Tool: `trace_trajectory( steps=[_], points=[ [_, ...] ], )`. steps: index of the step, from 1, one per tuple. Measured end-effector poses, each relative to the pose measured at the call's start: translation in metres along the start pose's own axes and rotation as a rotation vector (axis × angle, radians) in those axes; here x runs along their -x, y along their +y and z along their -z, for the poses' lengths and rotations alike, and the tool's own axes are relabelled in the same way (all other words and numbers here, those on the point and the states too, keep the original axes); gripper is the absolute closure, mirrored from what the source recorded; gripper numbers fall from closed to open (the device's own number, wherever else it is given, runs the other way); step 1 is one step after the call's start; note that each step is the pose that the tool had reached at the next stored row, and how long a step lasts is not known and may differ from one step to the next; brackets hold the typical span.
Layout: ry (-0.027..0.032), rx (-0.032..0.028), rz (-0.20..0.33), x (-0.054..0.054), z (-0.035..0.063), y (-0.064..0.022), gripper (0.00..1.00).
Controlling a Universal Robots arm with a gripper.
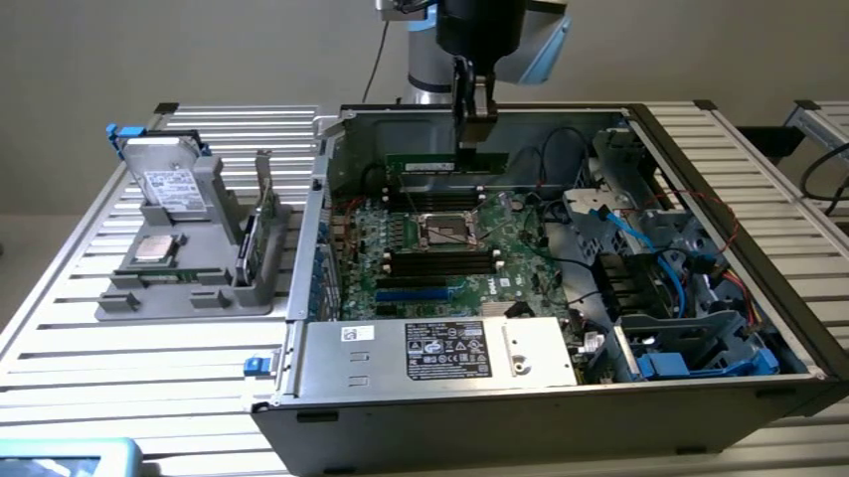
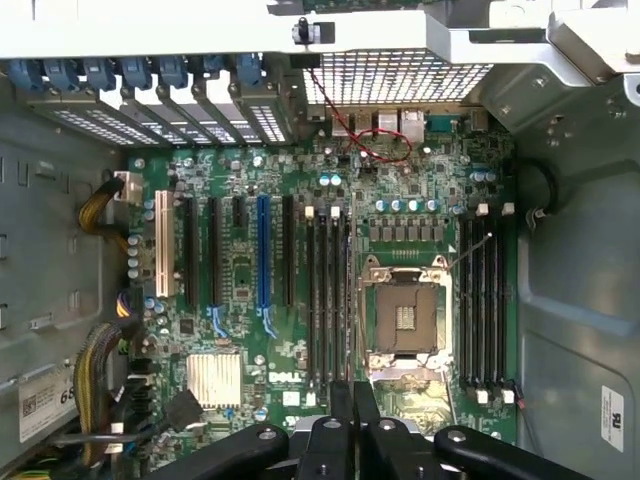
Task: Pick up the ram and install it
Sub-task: 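Insert the ram into the slot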
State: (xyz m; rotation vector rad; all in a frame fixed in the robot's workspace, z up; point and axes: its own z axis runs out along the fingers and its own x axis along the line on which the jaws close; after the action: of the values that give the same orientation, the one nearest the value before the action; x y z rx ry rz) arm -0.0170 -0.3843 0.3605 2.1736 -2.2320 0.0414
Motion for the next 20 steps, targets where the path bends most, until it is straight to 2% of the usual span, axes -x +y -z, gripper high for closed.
trace_trajectory(
  steps=[3, 4, 20],
  points=[
    [0.0217, -0.0042, 0.0, 0.0, -0.0012, 0.0, 0.87],
    [0.0263, -0.0049, 0.0, 0.0, -0.002, 0.0, 0.87],
    [0.0272, -0.0049, 0.0, 0.001, -0.0308, -0.0009, 0.87]
  ],
)
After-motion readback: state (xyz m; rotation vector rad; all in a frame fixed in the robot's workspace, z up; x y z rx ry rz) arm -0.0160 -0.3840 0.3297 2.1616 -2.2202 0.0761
